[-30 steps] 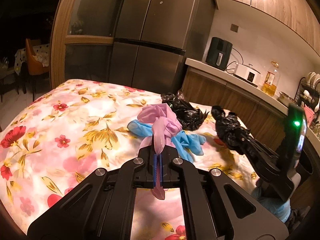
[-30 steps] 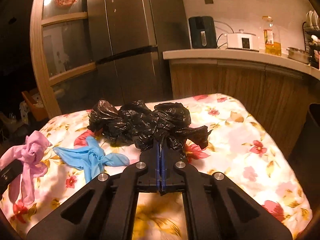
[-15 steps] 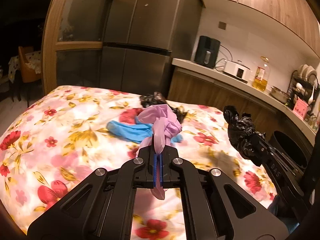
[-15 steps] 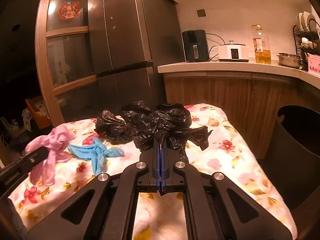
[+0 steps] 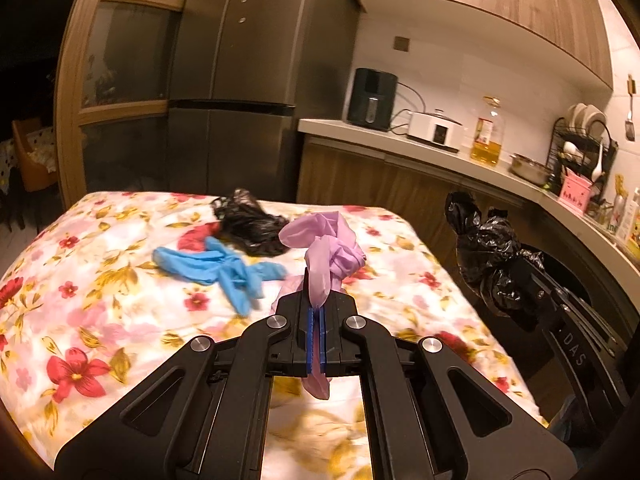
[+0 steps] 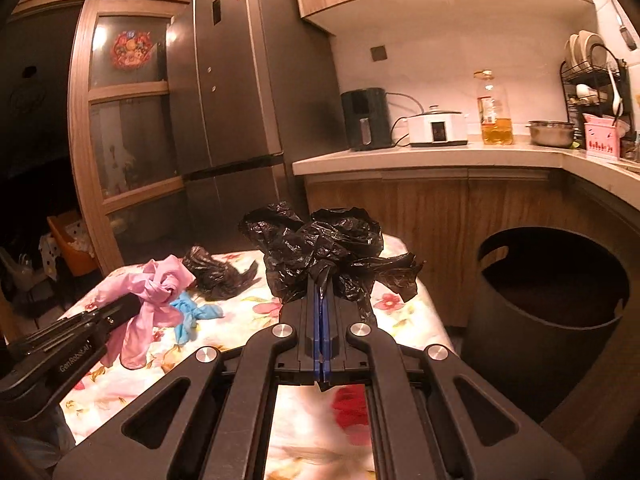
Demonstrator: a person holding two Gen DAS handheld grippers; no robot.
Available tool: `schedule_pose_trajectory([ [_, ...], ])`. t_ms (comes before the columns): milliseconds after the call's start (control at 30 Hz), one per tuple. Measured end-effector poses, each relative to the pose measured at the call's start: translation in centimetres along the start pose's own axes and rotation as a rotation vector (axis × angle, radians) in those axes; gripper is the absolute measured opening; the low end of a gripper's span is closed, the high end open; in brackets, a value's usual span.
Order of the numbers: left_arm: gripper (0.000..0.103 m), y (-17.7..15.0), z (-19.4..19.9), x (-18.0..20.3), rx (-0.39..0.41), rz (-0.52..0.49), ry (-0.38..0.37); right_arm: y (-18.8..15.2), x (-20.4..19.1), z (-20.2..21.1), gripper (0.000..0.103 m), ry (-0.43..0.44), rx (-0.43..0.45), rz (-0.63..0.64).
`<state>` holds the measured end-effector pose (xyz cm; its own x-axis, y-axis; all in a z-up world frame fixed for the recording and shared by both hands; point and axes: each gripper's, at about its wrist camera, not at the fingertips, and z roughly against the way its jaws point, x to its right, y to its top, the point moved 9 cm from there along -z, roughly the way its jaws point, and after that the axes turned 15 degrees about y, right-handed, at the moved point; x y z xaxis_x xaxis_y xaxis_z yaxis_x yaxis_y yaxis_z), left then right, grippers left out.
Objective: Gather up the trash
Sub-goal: 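Carry the purple glove and black bags in both tools over the black bin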
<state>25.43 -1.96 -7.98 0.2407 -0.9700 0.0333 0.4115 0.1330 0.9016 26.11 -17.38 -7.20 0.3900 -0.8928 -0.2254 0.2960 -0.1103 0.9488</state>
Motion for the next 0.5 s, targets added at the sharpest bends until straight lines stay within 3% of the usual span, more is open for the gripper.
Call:
schedule_pose_trajectory([
  [500, 0.000, 0.8, 1.5, 7.0, 0.037, -0.077, -0.082, 2.2, 4.2, 4.5, 0.002, -0.082, 0.077, -0.014],
])
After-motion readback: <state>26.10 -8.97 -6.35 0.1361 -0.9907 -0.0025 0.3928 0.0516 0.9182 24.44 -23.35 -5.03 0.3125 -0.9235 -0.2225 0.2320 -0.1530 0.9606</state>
